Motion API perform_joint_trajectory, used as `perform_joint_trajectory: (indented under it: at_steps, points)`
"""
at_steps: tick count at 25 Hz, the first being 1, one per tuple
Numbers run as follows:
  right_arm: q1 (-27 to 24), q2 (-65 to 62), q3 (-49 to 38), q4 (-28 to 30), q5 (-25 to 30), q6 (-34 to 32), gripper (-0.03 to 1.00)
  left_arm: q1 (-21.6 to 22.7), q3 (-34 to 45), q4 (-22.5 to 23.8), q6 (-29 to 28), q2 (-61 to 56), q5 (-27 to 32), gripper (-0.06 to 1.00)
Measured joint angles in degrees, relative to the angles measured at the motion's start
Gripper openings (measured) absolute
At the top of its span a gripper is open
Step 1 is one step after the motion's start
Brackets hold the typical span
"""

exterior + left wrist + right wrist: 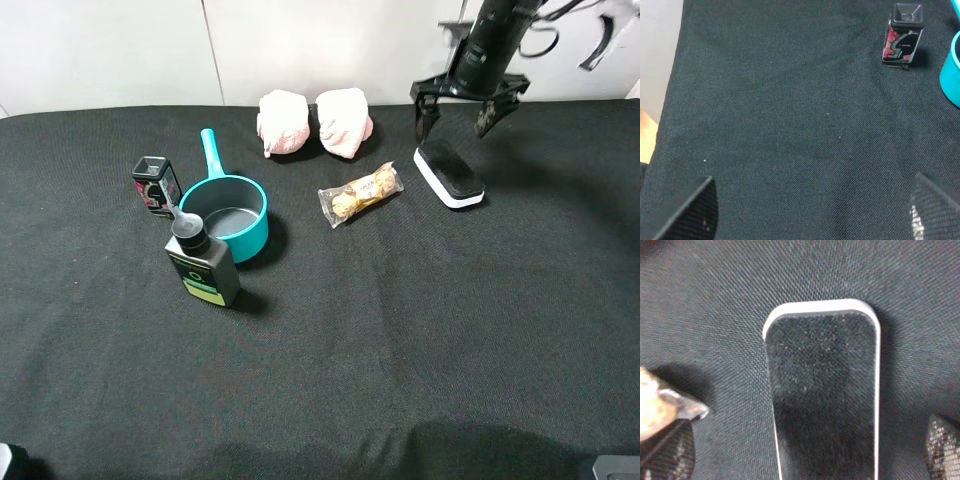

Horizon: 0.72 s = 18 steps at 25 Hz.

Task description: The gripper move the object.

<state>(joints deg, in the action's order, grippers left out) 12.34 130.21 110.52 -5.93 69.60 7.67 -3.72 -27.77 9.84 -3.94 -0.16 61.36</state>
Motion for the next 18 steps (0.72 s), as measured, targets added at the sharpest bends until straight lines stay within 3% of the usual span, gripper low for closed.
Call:
perform_joint_trajectory:
  at_steps: [9,18]
  points:
    - [-2.6,-11.2,-1.4,1.6,0.0,0.0,0.69,0.0,0.0,0.0,0.0,0.0,0.0,0.76]
    - [-11.6,-27.5,-19.7,1.9,0.0,0.0,0.69,0.0,0.0,0.0,0.0,0.0,0.0,0.76]
